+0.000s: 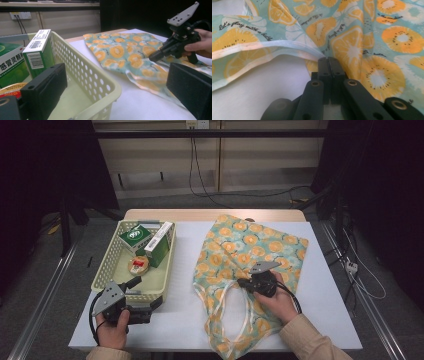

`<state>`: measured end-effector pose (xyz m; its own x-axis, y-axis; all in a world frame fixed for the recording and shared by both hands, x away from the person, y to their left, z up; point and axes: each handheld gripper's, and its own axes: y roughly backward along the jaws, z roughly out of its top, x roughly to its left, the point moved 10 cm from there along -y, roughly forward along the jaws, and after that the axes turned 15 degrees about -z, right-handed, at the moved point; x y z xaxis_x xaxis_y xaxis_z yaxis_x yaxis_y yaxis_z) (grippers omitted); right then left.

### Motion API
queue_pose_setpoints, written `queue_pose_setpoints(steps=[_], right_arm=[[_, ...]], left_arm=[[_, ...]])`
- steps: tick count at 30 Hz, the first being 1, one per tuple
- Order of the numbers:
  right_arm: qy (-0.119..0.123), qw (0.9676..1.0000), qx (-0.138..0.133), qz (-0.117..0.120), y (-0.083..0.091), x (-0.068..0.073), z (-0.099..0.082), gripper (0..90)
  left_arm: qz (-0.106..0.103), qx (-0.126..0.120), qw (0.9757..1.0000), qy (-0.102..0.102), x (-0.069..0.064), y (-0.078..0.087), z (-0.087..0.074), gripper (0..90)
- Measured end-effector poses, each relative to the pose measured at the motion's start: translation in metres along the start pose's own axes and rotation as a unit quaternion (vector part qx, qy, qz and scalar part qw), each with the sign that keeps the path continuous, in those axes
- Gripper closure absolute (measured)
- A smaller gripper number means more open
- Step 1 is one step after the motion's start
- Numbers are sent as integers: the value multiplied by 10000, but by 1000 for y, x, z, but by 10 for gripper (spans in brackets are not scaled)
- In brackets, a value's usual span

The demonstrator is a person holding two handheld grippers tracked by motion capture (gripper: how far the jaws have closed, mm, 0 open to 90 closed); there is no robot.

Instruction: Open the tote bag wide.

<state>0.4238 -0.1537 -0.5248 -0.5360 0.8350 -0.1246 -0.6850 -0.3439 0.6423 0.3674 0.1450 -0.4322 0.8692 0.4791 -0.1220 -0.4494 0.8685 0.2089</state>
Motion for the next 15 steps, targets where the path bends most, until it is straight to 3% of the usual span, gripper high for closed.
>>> queue_pose_setpoints(steps=[15], right_arm=[[-349, 9974, 39, -633, -17, -56, 4, 900]], left_arm=[[1, -23, 10000, 36, 1, 0, -1, 30]])
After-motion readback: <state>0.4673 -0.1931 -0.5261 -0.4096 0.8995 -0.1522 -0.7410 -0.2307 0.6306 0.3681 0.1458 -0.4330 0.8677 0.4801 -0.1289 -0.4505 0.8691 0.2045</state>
